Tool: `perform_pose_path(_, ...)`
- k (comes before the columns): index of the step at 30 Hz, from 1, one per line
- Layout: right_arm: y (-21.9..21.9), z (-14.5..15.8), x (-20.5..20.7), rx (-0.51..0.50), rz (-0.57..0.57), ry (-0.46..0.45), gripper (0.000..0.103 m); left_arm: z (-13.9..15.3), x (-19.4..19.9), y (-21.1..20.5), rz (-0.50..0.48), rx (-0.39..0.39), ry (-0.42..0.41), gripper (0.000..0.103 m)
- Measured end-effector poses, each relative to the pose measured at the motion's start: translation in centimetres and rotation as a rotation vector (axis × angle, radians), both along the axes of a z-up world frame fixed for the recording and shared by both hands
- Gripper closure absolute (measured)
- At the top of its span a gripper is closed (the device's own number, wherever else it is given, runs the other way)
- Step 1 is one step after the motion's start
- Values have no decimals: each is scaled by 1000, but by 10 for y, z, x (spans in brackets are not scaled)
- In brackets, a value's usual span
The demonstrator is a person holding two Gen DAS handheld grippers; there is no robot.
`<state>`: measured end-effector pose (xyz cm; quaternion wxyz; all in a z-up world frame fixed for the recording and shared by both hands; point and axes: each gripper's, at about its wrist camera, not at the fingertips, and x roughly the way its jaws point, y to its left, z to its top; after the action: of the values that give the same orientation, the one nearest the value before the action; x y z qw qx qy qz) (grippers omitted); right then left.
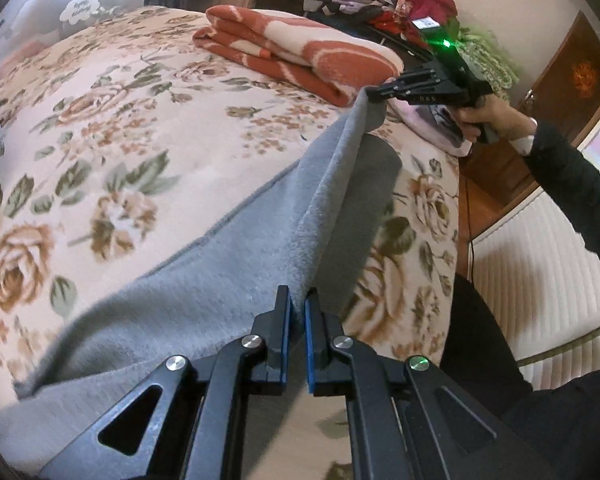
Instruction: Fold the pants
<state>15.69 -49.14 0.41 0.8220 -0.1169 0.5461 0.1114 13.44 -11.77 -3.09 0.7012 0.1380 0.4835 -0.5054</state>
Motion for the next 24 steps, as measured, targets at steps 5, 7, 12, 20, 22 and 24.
perform_pose_path(5, -1, -14, -25, 7, -40, -12, 96, -16, -20, -2, 28, 19, -2, 99)
perform_pose_path(7, 0, -22, -37, 15, -49, -5, 96, -21, -28, 2, 37, 22, 1, 99)
perform_pose_path(12, 9, -20, -57, 5, -53, -59, 96, -30, -29, 11, 68, 10, 23, 99)
perform_pose_path(20, 24, -45, -76, -41, -45, 75, 67, -63, -36, 13, 102, 54, 64, 93)
perform_pose_path(22, 31, -46, -87, -48, -30, 91, 46, -58, -40, 23, 130, 27, 74, 90)
perform_pose_path(24, 41, -38, -97, -47, -16, 83, 45, -52, -44, 36, 154, 10, 80, 90)
